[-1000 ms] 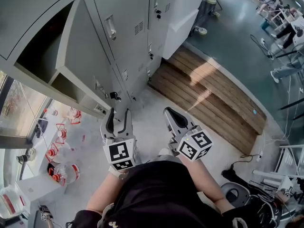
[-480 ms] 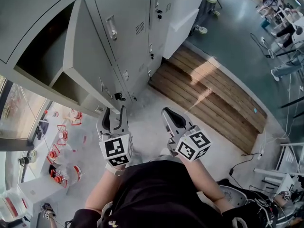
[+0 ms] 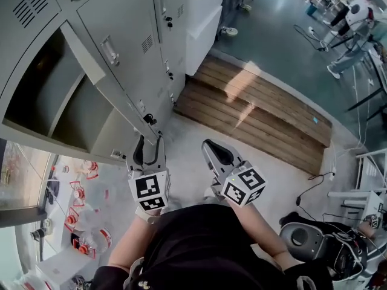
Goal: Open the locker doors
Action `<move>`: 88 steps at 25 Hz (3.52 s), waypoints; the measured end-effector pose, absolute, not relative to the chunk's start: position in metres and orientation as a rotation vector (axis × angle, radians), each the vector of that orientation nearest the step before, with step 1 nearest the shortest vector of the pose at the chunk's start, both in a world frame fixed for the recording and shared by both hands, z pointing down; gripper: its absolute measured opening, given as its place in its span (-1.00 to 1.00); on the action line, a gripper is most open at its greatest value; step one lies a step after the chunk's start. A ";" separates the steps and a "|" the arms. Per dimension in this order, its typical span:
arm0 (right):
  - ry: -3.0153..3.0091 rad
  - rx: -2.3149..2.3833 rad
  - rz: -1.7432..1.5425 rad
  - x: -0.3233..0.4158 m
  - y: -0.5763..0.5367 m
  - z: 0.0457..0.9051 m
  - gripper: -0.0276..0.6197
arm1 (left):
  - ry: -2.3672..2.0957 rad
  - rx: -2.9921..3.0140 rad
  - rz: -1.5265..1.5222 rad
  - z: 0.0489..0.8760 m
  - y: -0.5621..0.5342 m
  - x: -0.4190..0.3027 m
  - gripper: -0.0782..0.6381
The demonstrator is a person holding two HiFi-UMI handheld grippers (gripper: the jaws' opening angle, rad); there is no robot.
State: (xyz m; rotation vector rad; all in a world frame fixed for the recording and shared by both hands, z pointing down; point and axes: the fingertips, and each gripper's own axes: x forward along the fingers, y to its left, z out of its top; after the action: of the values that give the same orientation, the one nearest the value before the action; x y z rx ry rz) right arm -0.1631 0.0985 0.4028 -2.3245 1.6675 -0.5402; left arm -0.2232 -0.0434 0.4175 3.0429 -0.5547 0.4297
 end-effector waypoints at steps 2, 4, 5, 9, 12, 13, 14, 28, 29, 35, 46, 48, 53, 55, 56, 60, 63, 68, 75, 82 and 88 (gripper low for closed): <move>1.618 -2.354 -0.530 -0.158 0.112 0.403 -0.82 | -0.502 3.053 0.432 0.418 -0.039 -0.210 -0.19; 1.566 -2.384 -0.520 -0.152 0.126 0.403 -0.82 | -0.458 3.075 0.433 0.419 -0.035 -0.197 -0.19; 1.542 -2.398 -0.517 -0.148 0.133 0.404 -0.82 | -0.443 3.086 0.434 0.420 -0.034 -0.190 -0.19; 1.444 -2.447 -0.502 -0.137 0.163 0.404 -0.82 | -0.387 3.110 0.453 0.424 -0.027 -0.165 -0.19; 1.380 -2.478 -0.486 -0.130 0.184 0.403 -0.82 | -0.344 3.126 0.469 0.426 -0.023 -0.147 -0.19; 1.364 -2.485 -0.481 -0.126 0.190 0.402 -0.82 | -0.331 3.128 0.479 0.425 -0.022 -0.140 -0.19; 1.349 -2.490 -0.478 -0.122 0.196 0.401 -0.82 | -0.319 3.127 0.489 0.424 -0.021 -0.133 -0.19; 1.368 -2.431 -0.473 -0.069 0.264 0.405 -0.82 | -0.317 3.100 0.563 0.436 0.058 -0.104 -0.28; 1.378 -2.422 -0.479 -0.066 0.268 0.407 -0.82 | -0.319 3.095 0.568 0.438 0.066 -0.103 -0.33; 1.414 -2.376 -0.524 -0.028 0.279 0.420 -0.82 | -0.257 3.104 0.570 0.444 0.099 -0.082 -0.61; 1.542 -2.367 -0.616 0.077 0.194 0.450 -0.82 | -0.191 3.061 0.655 0.475 0.060 0.002 -0.67; 1.595 -2.363 -0.632 0.096 0.170 0.455 -0.82 | -0.190 3.049 0.665 0.479 0.046 0.021 -0.67; 1.702 -2.317 -0.694 0.136 0.108 0.477 -0.82 | -0.206 3.033 0.711 0.488 0.016 0.055 -0.67; 1.760 -2.297 -0.718 0.146 0.083 0.487 -0.82 | -0.218 3.025 0.728 0.489 0.006 0.062 -0.67; 1.792 -2.284 -0.734 0.151 0.070 0.493 -0.82 | -0.227 3.021 0.734 0.490 0.001 0.065 -0.67; 1.969 -2.232 -0.787 0.164 0.013 0.520 -0.81 | -0.270 3.010 0.742 0.492 -0.013 0.072 -0.67; 2.118 -2.185 -0.809 0.170 -0.027 0.542 -0.80 | -0.325 2.985 0.775 0.496 -0.021 0.075 -0.67; 2.296 -2.107 -0.809 0.185 -0.090 0.579 -0.74 | -0.440 2.952 0.851 0.504 -0.042 0.080 -0.67; 2.510 -1.944 -0.904 0.196 -0.164 0.637 -0.47 | -0.800 2.759 0.904 0.512 -0.082 0.078 -0.67; 2.756 -1.815 -0.951 0.193 -0.219 0.691 -0.15 | -1.100 2.579 0.884 0.514 -0.107 0.068 -0.67; 2.882 -1.693 -1.014 0.186 -0.253 0.730 0.04 | -1.237 2.468 0.880 0.519 -0.104 0.062 -0.67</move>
State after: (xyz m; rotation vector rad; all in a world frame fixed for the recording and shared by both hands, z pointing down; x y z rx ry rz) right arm 0.1859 -0.2526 0.7298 -1.6931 2.8823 -1.0144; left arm 0.0619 -0.1042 0.5186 2.4684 -1.2367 0.8796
